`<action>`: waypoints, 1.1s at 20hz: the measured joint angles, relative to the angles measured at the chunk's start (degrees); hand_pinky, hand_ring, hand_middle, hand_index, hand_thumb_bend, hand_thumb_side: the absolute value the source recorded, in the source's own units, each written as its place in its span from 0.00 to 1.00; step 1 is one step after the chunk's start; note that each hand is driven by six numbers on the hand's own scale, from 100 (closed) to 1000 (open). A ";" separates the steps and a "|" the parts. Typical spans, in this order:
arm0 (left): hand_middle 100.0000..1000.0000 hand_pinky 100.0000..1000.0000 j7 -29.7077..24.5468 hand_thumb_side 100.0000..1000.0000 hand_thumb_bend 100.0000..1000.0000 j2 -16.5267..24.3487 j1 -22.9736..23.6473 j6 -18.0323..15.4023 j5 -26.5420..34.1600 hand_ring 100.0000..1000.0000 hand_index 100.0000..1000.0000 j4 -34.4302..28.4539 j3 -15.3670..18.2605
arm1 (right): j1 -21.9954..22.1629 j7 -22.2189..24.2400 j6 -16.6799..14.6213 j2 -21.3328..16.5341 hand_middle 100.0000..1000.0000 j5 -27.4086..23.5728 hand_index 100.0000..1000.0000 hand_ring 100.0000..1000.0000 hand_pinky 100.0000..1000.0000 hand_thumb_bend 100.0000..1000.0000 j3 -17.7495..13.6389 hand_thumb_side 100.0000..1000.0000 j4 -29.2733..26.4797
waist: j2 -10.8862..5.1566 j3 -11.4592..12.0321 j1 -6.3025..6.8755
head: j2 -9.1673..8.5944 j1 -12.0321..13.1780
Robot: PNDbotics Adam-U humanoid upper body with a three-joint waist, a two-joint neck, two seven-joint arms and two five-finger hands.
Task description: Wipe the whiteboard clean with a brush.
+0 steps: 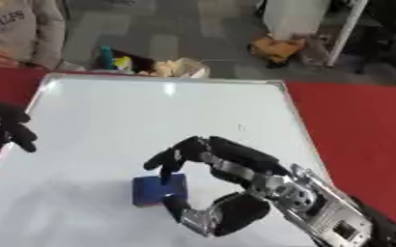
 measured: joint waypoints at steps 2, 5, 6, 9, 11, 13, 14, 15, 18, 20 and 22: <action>0.54 0.43 -0.07 0.80 0.20 -0.24 -0.03 0.04 0.00 0.48 1.00 0.00 -0.03 | -0.19 -0.04 -0.82 0.17 0.65 1.75 0.89 0.77 0.72 0.00 0.19 0.54 0.91 | 0.08 0.19 -0.08 | 0.00 -0.07; 0.53 0.43 -0.28 0.80 0.21 -0.44 -0.26 0.09 0.00 0.48 1.00 0.00 -0.09 | -0.44 -0.52 -1.99 0.31 0.69 4.74 0.91 0.80 0.74 0.00 0.26 0.54 2.32 | 0.46 0.56 -0.28 | 0.00 -0.07; 0.53 0.43 -0.34 0.80 0.20 -0.44 -0.34 0.10 0.00 0.48 1.00 0.00 -0.18 | -0.51 -0.77 -2.35 0.41 0.70 5.72 0.91 0.80 0.75 0.00 0.26 0.54 2.81 | 0.51 0.66 -0.32 | 0.00 -0.07; 0.53 0.43 -0.46 0.80 0.20 -0.45 -0.40 0.03 0.00 0.48 1.00 0.00 -0.35 | -0.53 -1.64 -3.38 0.64 0.73 8.20 0.92 0.83 0.78 0.00 0.26 0.53 4.24 | 0.79 0.90 -0.33 | 0.01 -0.07; 0.53 0.43 -0.49 0.80 0.20 -0.45 -0.44 0.00 0.00 0.48 1.00 -0.01 -0.35 | -0.57 -2.22 -3.96 0.65 0.76 9.43 0.92 0.85 0.79 0.00 0.25 0.53 5.06 | 0.93 1.06 -0.33 | 0.01 -0.08; 0.53 0.42 -0.52 0.80 0.20 -0.45 -0.50 0.00 0.00 0.48 1.00 -0.02 -0.35 | -0.59 -2.72 -4.45 0.66 0.78 10.43 0.93 0.86 0.81 0.00 0.24 0.53 5.85 | 1.14 1.30 -0.34 | 0.01 -0.11; 0.53 0.42 -0.53 0.81 0.20 -0.45 -0.51 0.00 0.00 0.48 1.00 -0.03 -0.35 | -0.61 -2.96 -4.69 0.66 0.79 10.89 0.93 0.87 0.82 0.00 0.23 0.53 6.25 | 1.16 1.45 -0.35 | 0.01 -0.12; 0.53 0.42 -0.55 0.81 0.20 -0.45 -0.52 0.01 0.00 0.48 1.00 -0.05 -0.35 | -0.63 -3.19 -4.92 0.66 0.79 11.31 0.93 0.87 0.82 0.00 0.22 0.53 6.62 | 1.21 1.61 -0.38 | 0.01 -0.13; 0.53 0.42 -0.61 0.81 0.20 -0.45 -0.60 0.03 0.00 0.48 1.00 -0.18 -0.36 | -0.76 -3.84 -5.57 0.66 0.80 12.50 0.93 0.87 0.82 0.00 -0.02 0.53 7.85 | 1.48 1.88 -0.53 | 0.01 -0.13; 0.53 0.42 -0.68 0.81 0.20 -0.45 -0.77 -0.04 -0.01 0.48 1.00 -0.33 -0.36 | -0.79 -4.28 -5.97 0.66 0.80 13.32 0.93 0.88 0.83 0.00 -0.23 0.54 8.75 | 1.64 2.08 -0.55 | 0.01 -0.13; 0.53 0.42 -0.72 0.81 0.20 -0.45 -0.96 -0.08 -0.01 0.48 1.00 -0.34 -0.36 | -0.80 -4.69 -6.32 0.66 0.80 13.91 0.94 0.88 0.83 0.00 -0.48 0.55 9.70 | 1.99 2.12 -0.55 | 0.01 -0.12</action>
